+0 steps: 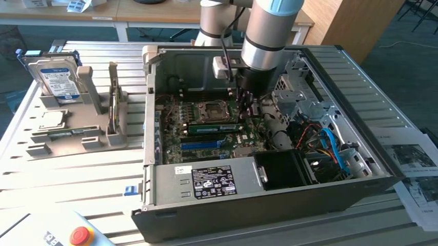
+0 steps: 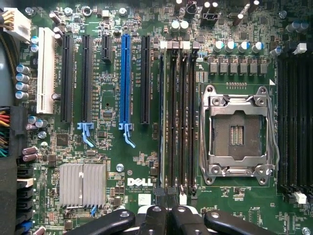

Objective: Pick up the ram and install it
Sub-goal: 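Press down the ram until it locks into place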

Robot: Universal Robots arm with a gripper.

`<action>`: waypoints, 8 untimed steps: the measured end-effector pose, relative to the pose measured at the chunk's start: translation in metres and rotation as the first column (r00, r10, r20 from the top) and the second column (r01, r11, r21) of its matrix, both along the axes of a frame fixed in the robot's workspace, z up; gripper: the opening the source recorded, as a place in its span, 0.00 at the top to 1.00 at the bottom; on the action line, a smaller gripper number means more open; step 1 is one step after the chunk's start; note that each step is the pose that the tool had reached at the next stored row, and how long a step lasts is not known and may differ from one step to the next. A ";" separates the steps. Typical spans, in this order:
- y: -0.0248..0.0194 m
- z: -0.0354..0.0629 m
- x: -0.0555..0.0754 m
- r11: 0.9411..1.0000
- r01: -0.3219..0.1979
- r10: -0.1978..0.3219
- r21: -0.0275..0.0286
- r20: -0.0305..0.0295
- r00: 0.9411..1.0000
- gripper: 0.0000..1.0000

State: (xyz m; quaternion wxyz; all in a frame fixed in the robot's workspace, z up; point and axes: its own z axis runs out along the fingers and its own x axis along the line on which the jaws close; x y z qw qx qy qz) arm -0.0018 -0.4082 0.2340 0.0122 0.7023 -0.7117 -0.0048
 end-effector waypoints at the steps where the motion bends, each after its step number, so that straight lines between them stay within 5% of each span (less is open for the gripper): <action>1: 0.0000 0.0000 -0.003 1.000 0.000 0.000 0.000 0.000 1.000 0.90; 8: 0.0000 0.0000 -0.024 1.000 0.000 0.000 0.000 0.001 1.000 0.90</action>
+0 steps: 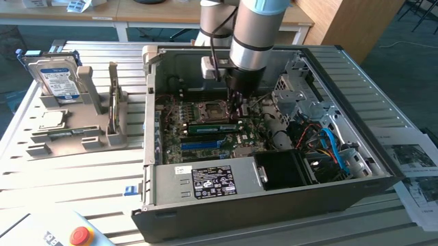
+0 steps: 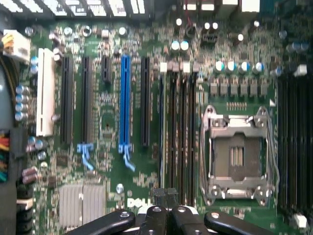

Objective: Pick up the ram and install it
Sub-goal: 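Press down the ram until it locks into place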

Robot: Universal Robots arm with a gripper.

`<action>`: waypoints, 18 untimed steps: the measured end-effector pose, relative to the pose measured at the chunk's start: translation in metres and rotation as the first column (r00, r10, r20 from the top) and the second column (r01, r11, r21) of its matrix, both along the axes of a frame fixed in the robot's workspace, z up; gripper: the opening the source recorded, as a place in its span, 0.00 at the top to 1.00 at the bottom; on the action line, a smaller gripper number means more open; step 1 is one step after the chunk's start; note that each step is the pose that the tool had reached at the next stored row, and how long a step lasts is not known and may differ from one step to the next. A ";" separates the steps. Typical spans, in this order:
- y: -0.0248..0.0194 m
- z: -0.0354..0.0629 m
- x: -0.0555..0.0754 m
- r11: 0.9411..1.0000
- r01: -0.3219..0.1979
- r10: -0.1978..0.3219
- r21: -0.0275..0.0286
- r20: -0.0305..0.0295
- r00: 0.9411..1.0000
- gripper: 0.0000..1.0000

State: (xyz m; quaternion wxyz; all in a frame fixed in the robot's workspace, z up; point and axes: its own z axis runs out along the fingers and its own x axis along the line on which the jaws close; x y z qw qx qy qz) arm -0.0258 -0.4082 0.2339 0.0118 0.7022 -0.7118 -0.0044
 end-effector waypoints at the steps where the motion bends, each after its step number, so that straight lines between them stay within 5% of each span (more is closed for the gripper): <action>1: 0.0000 0.0000 -0.003 1.000 0.000 0.000 0.000 0.000 1.000 0.90; 18: 0.0000 0.0000 -0.054 1.000 0.000 0.000 0.000 0.005 1.000 0.90</action>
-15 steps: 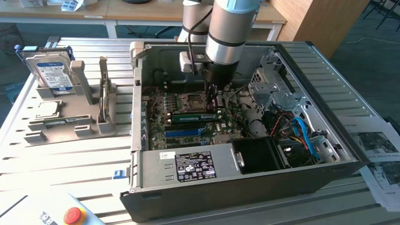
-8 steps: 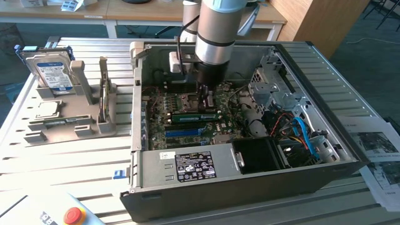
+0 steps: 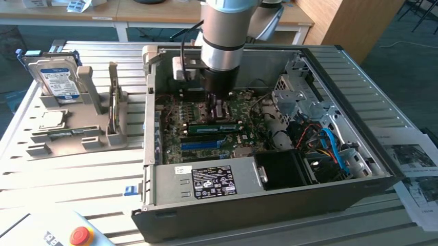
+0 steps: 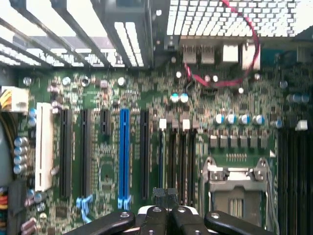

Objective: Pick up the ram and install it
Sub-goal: 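Press down the ram until it locks into place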

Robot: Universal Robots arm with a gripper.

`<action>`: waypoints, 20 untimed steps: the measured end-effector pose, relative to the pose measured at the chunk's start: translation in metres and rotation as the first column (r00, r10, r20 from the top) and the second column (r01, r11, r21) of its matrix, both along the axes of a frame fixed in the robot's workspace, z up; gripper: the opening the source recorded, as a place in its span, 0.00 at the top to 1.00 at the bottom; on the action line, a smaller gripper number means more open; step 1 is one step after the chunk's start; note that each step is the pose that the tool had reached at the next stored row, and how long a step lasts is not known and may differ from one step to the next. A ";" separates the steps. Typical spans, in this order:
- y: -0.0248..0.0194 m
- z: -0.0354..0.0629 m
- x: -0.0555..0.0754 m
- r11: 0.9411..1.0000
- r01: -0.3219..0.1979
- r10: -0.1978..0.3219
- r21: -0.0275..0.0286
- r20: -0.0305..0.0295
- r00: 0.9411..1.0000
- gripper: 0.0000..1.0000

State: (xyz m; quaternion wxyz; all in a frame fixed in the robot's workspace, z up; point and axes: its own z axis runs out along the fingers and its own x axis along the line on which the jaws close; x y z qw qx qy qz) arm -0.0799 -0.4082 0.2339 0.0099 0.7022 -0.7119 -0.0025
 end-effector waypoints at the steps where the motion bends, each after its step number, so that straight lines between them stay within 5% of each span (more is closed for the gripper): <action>1: 0.0000 0.0000 -0.001 1.000 0.000 0.000 0.000 0.000 1.000 0.90; 20: 0.0000 -0.0054 -0.002 1.000 0.000 0.000 0.000 0.000 1.000 0.90</action>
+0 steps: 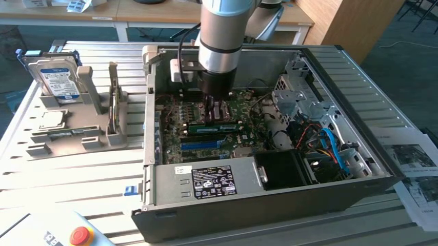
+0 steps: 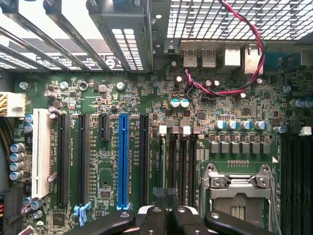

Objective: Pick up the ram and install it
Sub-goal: 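Press down the ram until it locks into place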

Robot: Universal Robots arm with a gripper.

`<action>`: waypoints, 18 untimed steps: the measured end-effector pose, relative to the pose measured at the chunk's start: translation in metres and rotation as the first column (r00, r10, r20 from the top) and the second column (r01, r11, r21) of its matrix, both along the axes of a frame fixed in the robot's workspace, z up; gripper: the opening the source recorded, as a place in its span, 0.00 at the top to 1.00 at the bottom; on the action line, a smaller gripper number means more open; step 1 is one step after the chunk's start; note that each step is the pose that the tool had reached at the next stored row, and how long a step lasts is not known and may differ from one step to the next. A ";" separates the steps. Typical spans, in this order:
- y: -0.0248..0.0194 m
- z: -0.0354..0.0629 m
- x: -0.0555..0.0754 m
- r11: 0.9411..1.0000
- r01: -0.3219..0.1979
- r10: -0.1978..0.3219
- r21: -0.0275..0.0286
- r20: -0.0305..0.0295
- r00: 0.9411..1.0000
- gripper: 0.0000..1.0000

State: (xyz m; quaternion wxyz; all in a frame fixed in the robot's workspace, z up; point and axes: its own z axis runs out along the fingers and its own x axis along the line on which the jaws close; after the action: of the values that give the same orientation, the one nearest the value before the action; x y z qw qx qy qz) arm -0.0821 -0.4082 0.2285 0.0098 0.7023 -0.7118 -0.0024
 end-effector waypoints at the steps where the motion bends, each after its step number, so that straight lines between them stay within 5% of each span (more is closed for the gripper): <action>1: 0.0000 -0.0004 0.000 1.000 0.000 0.000 0.000 0.000 1.000 0.90; 18: 0.0000 -0.0033 0.000 1.000 0.000 0.000 0.000 0.000 1.000 0.90</action>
State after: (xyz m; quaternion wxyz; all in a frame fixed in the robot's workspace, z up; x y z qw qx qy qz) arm -0.0821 -0.4082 0.2252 0.0098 0.7023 -0.7119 -0.0024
